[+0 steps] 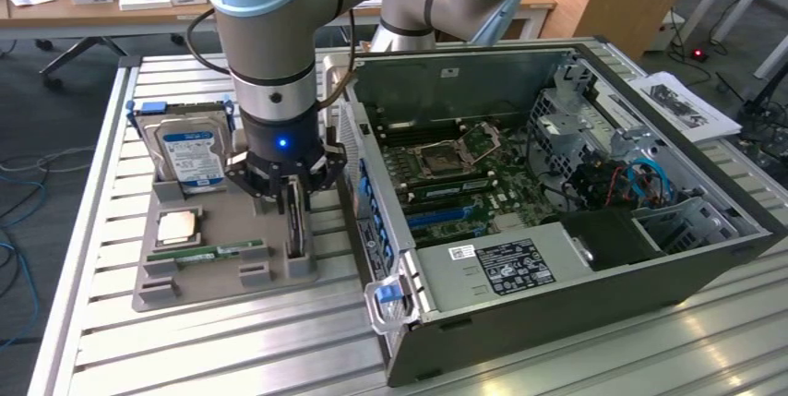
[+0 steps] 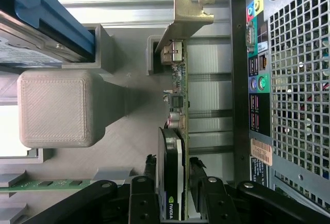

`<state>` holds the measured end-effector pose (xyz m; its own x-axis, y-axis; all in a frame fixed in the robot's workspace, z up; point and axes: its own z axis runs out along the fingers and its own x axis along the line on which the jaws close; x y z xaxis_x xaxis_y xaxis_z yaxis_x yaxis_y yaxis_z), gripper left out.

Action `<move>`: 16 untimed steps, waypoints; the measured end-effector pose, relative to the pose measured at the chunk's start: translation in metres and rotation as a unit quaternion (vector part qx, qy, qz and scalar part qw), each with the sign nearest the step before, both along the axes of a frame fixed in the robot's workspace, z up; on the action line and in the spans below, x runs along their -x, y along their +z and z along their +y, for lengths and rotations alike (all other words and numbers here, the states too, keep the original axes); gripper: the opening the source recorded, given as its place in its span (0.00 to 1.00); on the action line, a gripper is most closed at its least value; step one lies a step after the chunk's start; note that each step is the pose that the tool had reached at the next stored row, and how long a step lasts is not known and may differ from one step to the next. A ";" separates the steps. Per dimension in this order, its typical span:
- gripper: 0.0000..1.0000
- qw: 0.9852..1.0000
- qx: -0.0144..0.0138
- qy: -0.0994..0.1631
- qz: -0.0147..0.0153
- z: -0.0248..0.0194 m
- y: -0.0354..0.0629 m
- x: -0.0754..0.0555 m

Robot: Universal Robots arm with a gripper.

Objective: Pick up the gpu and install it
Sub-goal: 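Pick up the gpu and move the gpu toward the slot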

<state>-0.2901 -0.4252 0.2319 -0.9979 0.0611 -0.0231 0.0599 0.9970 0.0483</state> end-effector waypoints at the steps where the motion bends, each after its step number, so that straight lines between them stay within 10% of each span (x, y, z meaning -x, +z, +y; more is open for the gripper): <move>1: 0.39 1.000 0.000 0.000 0.000 0.0000 0.0000 0.000; 16: 0.39 1.000 0.000 0.000 0.000 -0.0001 -0.0016 0.000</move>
<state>-0.2900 -0.4254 0.2304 -0.9979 0.0611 -0.0230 0.0600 0.9970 0.0482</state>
